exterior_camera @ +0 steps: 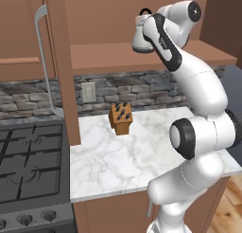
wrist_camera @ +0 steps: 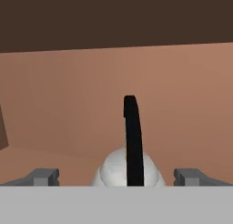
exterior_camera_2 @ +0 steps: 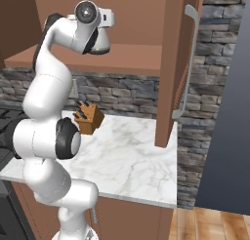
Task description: Open the cabinet, pick the kettle from the cabinet, and place it in the sink.
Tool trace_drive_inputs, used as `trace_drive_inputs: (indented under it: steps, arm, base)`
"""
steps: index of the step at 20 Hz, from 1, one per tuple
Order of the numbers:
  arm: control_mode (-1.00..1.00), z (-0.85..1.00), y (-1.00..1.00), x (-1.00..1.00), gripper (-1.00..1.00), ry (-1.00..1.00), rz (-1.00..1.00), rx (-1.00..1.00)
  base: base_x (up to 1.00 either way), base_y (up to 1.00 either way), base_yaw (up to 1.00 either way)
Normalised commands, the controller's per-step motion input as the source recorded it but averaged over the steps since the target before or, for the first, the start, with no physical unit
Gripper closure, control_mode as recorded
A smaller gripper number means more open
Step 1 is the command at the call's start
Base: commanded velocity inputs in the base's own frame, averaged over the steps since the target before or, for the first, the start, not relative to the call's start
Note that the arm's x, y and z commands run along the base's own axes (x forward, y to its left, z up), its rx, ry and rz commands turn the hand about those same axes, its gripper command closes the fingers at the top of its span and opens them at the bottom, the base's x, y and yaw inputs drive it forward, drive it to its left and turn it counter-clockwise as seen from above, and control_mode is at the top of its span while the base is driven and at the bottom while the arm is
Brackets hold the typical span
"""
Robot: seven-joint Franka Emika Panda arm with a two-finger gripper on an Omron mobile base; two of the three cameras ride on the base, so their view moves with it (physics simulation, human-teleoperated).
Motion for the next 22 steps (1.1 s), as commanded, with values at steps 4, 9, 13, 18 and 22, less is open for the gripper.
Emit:
trace_drive_inputs:
  steps: [4, 9, 13, 18, 22]
  arm:
    - [-1.00, -0.06, 0.06, 0.15, -1.00, 0.00, 0.02, 0.00]
    - [-1.00, -0.10, 0.07, 0.14, -1.00, 0.00, 0.02, 0.00]
    - [-1.00, -0.11, 0.07, 0.15, -1.00, 0.00, 0.03, 0.00]
    - [-1.00, -0.06, 0.04, 0.18, -1.00, 0.00, 0.04, 0.00]
    - [-1.00, -0.03, 0.00, 0.15, -1.00, 0.00, 0.04, 0.00]
  base:
    - [0.00, 0.00, 0.00]
    - [0.00, 0.00, 0.00]
    - [0.00, 0.00, 0.00]
    - [0.00, 0.00, 0.00]
    - [0.00, 0.00, 0.00]
